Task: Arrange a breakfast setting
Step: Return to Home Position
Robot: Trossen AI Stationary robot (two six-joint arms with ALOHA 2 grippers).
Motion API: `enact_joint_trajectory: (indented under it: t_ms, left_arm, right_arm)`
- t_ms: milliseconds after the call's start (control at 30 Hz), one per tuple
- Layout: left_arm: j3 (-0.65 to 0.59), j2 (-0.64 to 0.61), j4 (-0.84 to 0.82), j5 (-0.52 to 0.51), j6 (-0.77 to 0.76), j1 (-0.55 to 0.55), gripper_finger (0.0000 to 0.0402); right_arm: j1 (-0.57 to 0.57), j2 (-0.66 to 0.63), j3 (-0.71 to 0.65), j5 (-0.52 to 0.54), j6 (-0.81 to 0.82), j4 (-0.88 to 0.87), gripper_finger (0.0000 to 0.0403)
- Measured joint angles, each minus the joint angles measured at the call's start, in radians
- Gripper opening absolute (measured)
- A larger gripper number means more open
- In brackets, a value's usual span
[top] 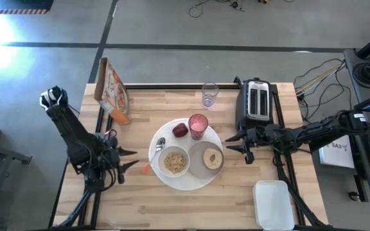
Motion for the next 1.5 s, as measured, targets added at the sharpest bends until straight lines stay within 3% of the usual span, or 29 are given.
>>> enact_joint_trajectory:
  t_ms: [567,767,1133,1500]
  left_arm:
    - [-0.262,0.002,0.295,0.002,0.021,0.0,0.015]
    - [-0.342,0.002,0.408,0.023,0.039,0.0,0.015]
    - [-0.354,0.0,0.462,0.244,0.193,0.0,0.015]
    - [-0.354,-0.001,0.669,0.549,0.576,0.0,0.015]
  right_arm:
    - [0.0,0.007,-0.04,0.014,-0.052,-0.011,0.0118]
    - [0.002,0.01,-0.043,0.12,0.036,-0.075,0.0118]
    - [0.002,0.025,-0.044,0.149,0.025,-0.1,0.0118]
    - [0.0,0.025,-0.045,0.158,-0.029,-0.105,0.0118]
